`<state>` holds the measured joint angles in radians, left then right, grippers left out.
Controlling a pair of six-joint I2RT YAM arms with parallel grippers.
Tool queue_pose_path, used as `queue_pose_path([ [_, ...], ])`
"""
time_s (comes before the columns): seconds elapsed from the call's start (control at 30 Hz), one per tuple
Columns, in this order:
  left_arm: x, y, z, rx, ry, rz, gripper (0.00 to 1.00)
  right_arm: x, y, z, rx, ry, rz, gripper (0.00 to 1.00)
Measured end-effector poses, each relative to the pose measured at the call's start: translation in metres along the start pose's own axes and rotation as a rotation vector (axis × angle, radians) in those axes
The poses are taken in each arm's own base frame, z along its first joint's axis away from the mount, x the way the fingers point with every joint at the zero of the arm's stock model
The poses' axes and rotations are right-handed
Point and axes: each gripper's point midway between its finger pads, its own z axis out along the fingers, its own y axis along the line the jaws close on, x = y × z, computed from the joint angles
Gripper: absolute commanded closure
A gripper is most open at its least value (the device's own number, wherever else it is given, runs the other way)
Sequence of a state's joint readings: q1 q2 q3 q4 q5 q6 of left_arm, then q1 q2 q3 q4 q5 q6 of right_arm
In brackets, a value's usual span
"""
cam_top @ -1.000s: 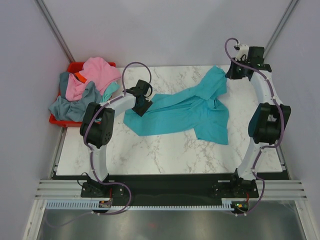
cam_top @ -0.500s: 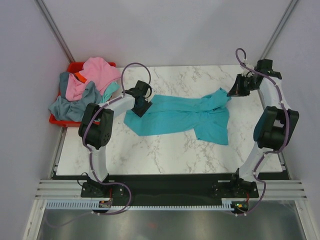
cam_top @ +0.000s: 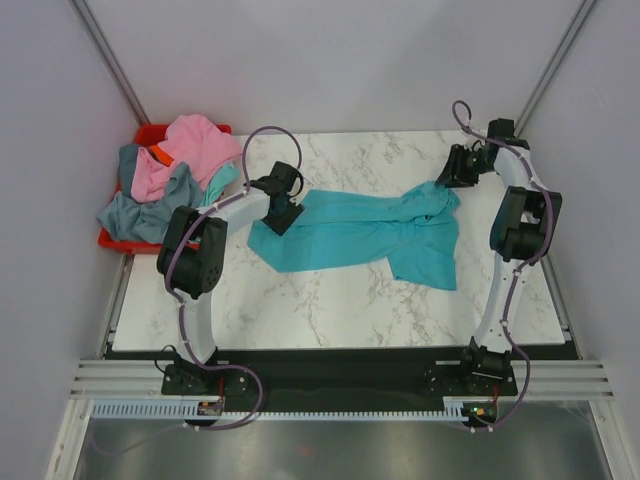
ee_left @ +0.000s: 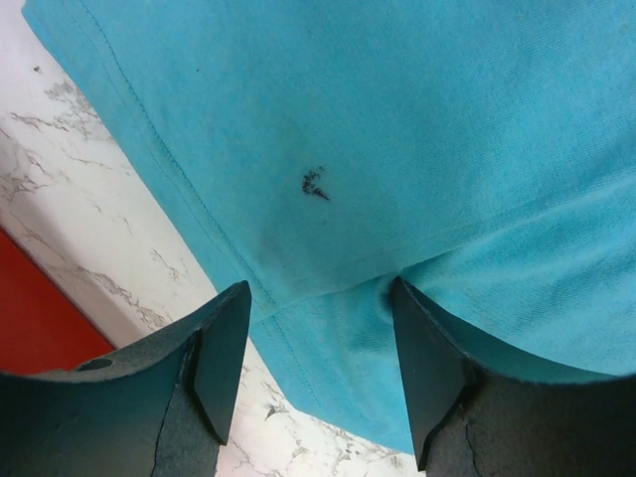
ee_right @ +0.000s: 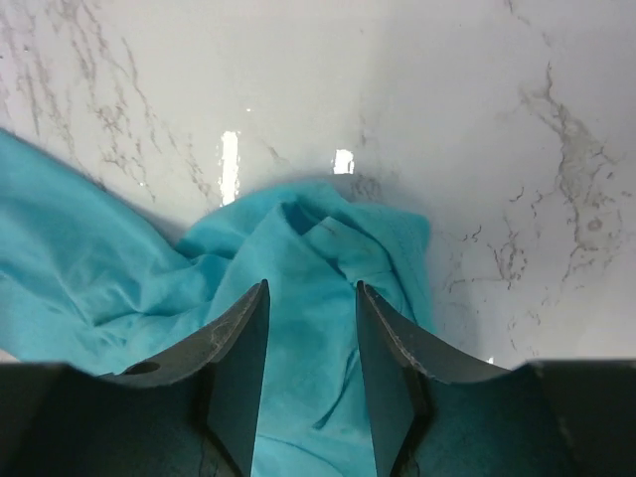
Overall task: Fold and stack the t-shirts
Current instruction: Flatten the tshirt out
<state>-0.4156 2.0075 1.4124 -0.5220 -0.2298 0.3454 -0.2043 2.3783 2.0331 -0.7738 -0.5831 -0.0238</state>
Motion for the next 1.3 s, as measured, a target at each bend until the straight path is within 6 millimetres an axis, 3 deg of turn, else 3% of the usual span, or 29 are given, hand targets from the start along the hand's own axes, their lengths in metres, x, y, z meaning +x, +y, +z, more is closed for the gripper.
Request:
queue_pose_path([
  [0.27,-0.002,0.0,-0.001,0.005,-0.001,0.0,0.33,-0.043,0.03,-0.05,0.028,-0.144,-0.108,0.52],
  [0.37,-0.01,0.002,0.0,0.003,-0.016,-0.004,0.33,-0.048,0.029,-0.059,0.07,-0.166,-0.139,0.54],
  [0.67,-0.016,0.001,0.004,0.016,-0.025,-0.004,0.33,-0.025,0.011,-0.046,0.181,-0.087,-0.193,0.6],
  [1.3,-0.015,-0.001,0.006,0.018,-0.019,-0.003,0.33,-0.002,-0.009,-0.018,0.226,0.005,-0.181,0.64],
])
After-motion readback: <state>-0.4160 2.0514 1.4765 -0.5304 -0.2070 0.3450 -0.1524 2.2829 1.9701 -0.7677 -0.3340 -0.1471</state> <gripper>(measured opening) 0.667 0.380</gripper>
